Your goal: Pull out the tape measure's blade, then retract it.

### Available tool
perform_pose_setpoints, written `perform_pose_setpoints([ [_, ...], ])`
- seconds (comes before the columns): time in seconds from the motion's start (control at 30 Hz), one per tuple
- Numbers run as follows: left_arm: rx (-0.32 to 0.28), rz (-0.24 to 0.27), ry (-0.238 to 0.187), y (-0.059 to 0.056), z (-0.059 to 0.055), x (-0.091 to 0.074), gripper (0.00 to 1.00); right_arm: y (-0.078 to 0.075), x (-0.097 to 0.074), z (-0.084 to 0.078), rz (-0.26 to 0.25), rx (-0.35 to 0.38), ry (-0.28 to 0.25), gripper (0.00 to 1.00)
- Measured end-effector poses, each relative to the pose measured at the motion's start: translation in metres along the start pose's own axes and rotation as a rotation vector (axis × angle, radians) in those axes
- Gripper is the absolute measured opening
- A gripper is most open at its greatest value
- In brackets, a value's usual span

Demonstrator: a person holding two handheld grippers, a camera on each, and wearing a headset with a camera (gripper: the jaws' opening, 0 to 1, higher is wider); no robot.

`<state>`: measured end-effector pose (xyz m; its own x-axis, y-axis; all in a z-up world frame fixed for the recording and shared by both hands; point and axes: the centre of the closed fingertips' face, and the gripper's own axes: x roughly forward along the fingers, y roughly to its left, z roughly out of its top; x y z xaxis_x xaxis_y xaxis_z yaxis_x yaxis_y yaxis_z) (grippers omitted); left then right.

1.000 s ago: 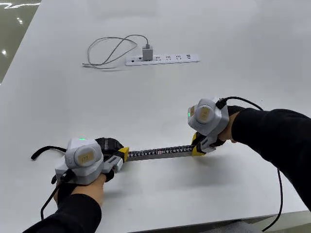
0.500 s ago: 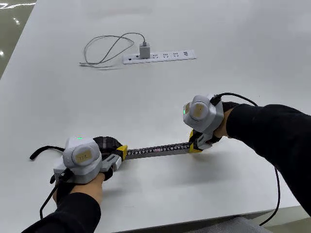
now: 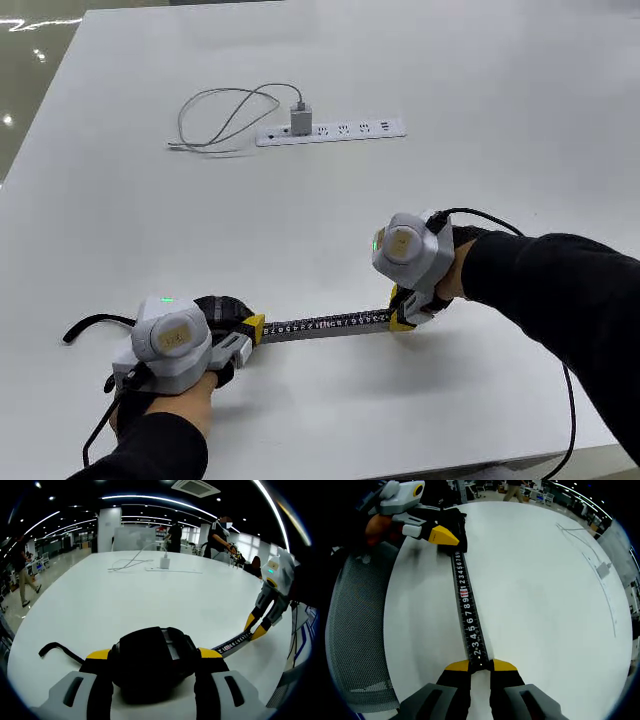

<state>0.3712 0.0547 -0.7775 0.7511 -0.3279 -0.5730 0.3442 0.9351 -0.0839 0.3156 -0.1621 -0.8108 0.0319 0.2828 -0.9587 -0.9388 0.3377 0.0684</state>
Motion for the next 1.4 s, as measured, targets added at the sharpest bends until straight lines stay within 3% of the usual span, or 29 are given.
perform_pose_setpoints([
  [0.17,-0.001,-0.003,0.000,0.0000,-0.0001,0.0007,0.62,0.0016,-0.0003,0.0001,0.003,-0.024,-0.005,0.10],
  [0.23,-0.003,-0.002,0.003,0.0002,-0.0002,0.0010,0.62,0.0013,-0.0004,0.0010,0.012,0.007,-0.014,0.09],
  [0.53,-0.009,-0.008,0.002,0.0008,-0.0001,0.0019,0.62,0.0023,0.0008,0.0036,0.007,-0.001,-0.006,0.10],
  [0.8,-0.027,-0.016,-0.004,0.0018,-0.0002,0.0014,0.61,0.0027,0.0009,0.0051,0.017,-0.017,-0.050,0.10],
  [1.4,-0.048,-0.043,0.000,0.0017,0.0001,-0.0003,0.61,0.0038,0.0012,0.0079,0.043,-0.050,-0.070,0.10],
])
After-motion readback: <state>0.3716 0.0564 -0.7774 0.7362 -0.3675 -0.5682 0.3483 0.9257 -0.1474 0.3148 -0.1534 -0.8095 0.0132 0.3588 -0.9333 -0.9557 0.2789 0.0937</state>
